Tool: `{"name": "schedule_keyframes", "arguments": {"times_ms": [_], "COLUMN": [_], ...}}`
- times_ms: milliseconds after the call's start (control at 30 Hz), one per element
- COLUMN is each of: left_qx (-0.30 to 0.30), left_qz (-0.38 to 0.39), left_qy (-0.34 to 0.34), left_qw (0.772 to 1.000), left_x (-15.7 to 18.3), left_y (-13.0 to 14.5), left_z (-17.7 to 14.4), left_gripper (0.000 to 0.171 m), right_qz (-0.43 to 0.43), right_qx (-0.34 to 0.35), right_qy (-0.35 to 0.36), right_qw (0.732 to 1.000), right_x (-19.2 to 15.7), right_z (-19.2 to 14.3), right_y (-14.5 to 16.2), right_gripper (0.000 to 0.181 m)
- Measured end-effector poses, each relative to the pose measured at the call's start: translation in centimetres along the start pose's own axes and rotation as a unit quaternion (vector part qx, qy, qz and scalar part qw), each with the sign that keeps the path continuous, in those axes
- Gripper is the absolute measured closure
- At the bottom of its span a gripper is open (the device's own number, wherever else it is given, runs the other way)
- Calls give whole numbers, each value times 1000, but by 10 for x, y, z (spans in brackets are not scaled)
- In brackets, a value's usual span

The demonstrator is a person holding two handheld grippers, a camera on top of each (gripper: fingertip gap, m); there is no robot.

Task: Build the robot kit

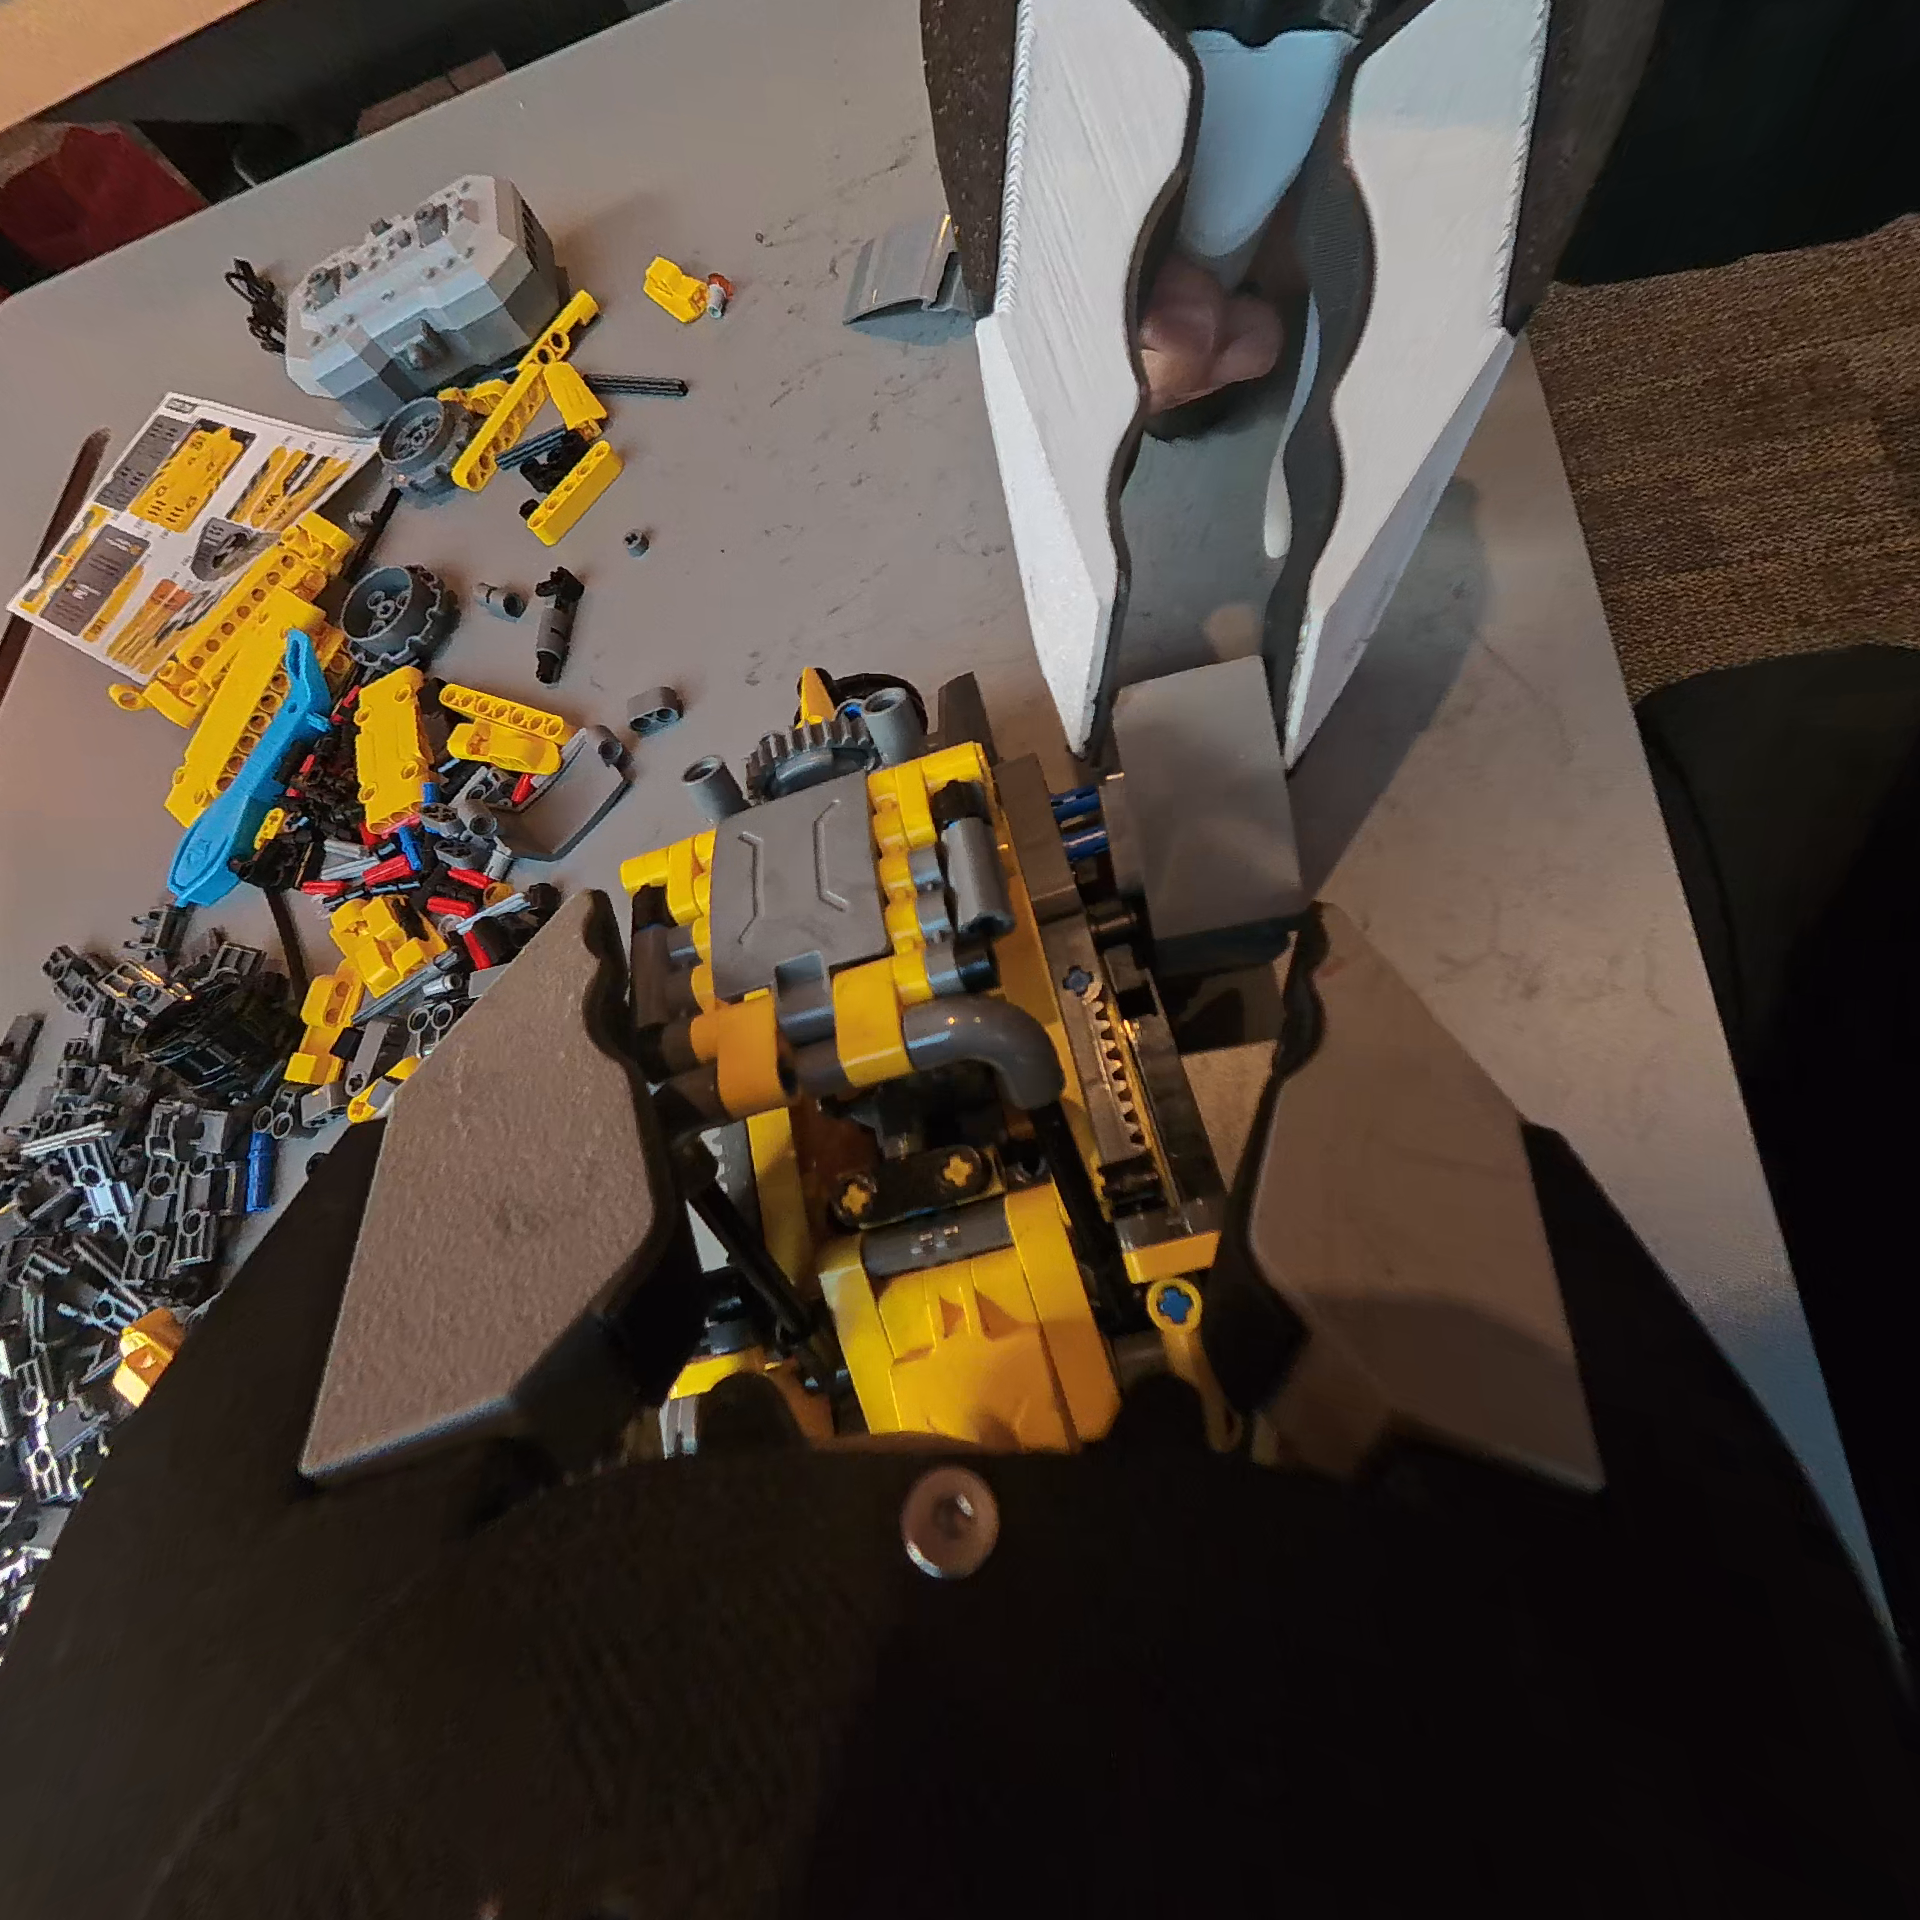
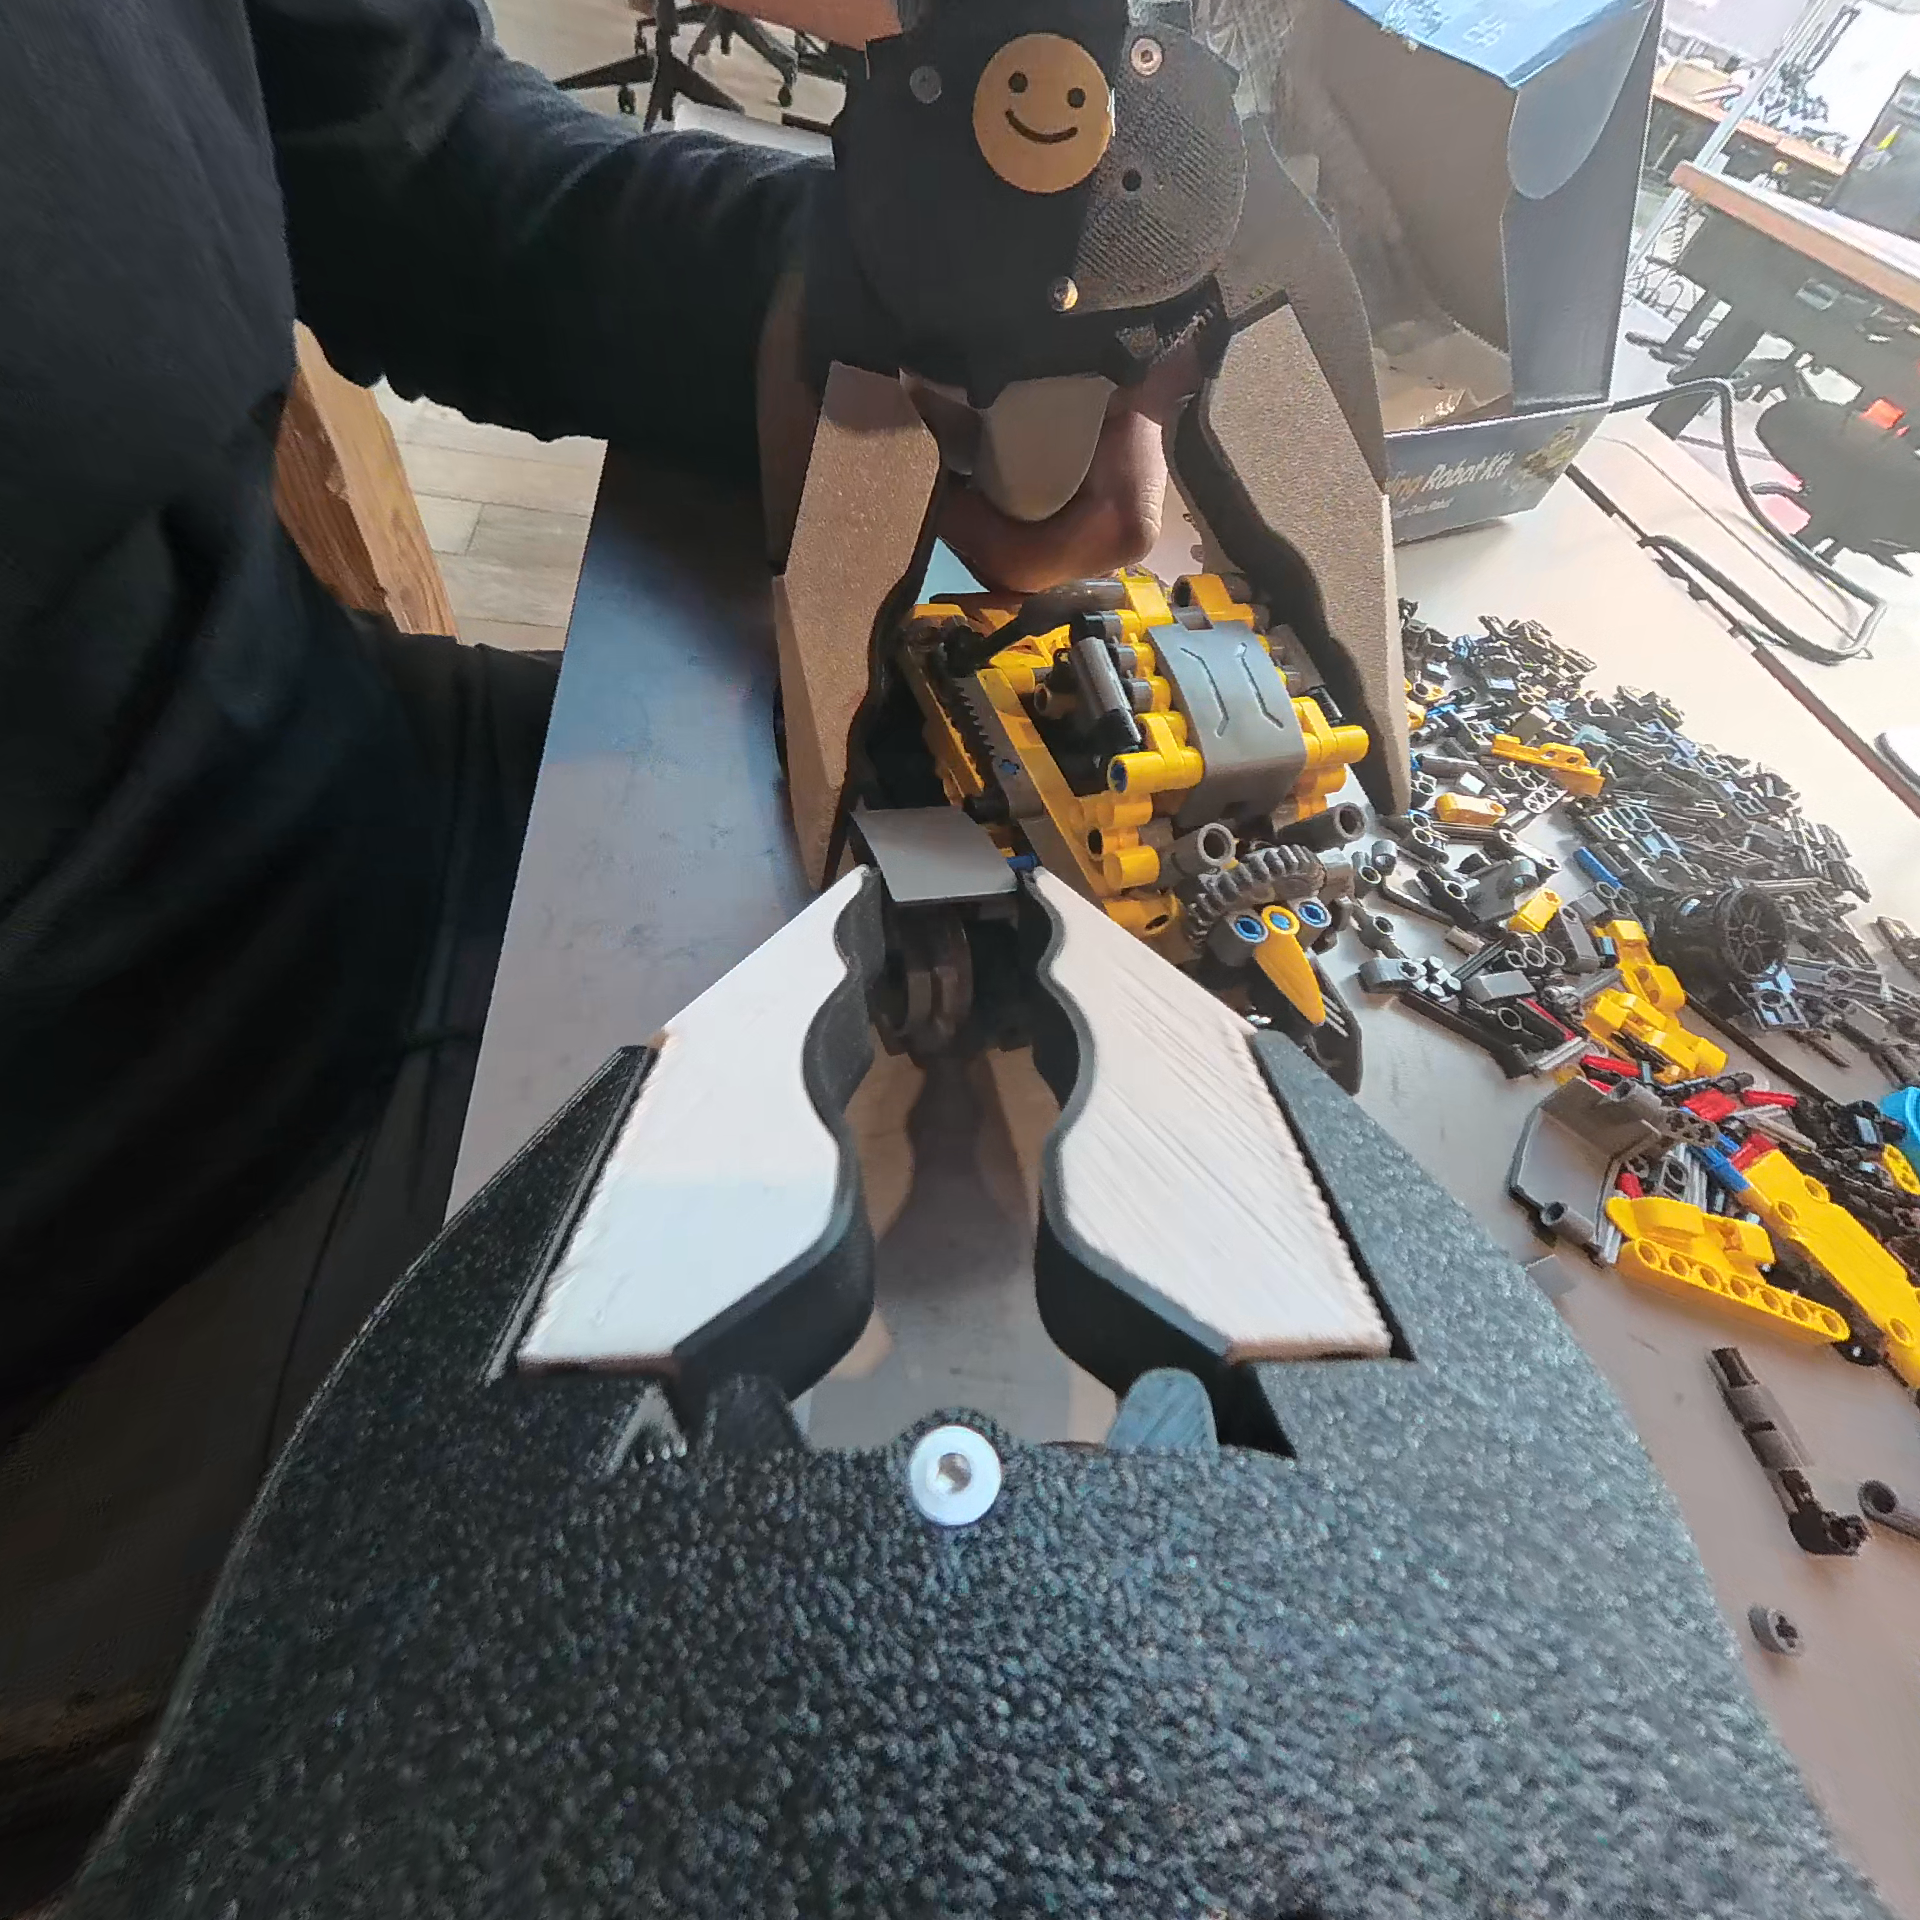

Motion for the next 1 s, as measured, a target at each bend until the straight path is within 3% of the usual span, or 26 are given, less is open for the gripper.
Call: {"name": "schedule_keyframes", "arguments": {"times_ms": [433, 833, 1000], "left_qx": [4, 8, 7], "left_qz": [-3, 6, 5], "left_qy": [-4, 7, 7], "left_qw": [1000, 1000, 1000], "left_x": [-2, 1, 0], "left_y": [0, 1, 1], "left_z": [0, -2, -1], "left_gripper": [49, 49, 49], "right_qz": [-1, -28, 20], "right_qx": [-1, -27, -29], "right_qy": [9, 79, 50], "right_qw": [1000, 996, 998], "right_x": [1, -7, -4], "right_z": [0, 1, 1], "right_y": [0, 1, 3], "right_gripper": [158, 162, 158]}}
Point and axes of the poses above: each gripper's, where its closed fingertips meet, z out along the fingers, y out of its underside, x = y × z across the jaws, the point moved 3 cm from there along -z, back along the fingers, and after that the axes turned 3 degrees about x, right-handed, at the moved point
